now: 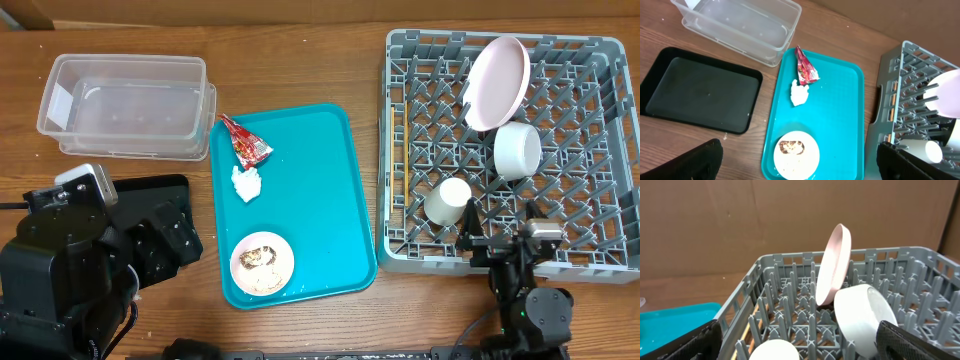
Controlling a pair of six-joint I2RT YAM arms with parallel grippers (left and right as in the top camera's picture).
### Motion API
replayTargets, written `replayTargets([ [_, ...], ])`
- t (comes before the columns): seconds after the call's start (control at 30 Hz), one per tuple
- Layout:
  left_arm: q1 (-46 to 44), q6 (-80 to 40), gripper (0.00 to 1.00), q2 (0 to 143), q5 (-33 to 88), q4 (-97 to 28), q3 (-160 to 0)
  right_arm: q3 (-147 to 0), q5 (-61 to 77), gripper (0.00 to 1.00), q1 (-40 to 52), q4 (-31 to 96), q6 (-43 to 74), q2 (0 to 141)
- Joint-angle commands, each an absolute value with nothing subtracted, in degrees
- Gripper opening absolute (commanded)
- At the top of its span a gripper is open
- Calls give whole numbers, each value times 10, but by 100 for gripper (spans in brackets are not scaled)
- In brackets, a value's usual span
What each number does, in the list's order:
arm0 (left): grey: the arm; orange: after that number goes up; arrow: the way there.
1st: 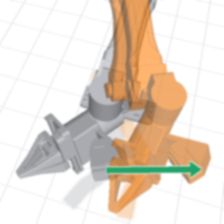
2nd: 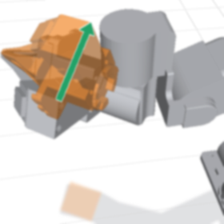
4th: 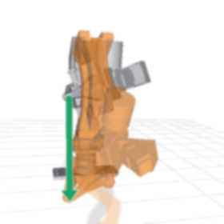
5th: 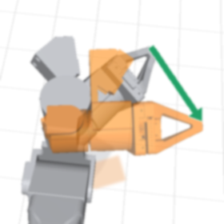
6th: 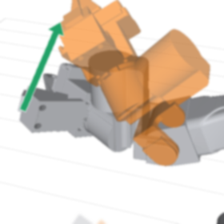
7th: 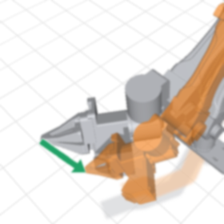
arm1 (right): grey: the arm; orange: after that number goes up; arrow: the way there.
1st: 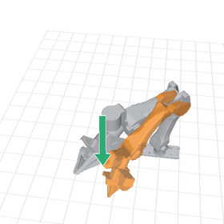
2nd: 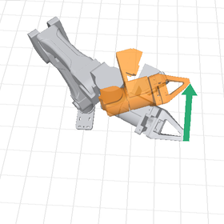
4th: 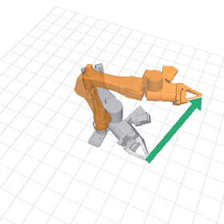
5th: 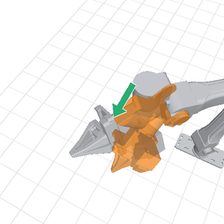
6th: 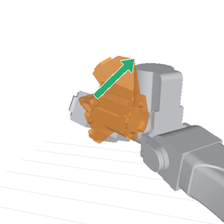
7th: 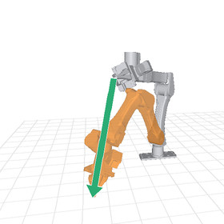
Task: Sort waste into correct bins and load items into the dishwasher
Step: 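Release the chopstick in the rack and retract the right gripper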
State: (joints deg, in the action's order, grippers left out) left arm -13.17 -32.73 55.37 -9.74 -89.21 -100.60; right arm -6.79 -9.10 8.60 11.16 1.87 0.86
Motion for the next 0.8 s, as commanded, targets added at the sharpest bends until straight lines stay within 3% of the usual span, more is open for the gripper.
replayTargets([
  [0.0,-133,-334,100,554,-109,-891,-1010,-34,-81,100,82,73,17,2],
  [0.1,-133,-334,100,554,-109,-891,-1010,-4,-73,100,82,25,17,2],
  [0.77,-133,-334,100,554,-109,-891,-1010,-4,-68,100,83,39,17,2],
])
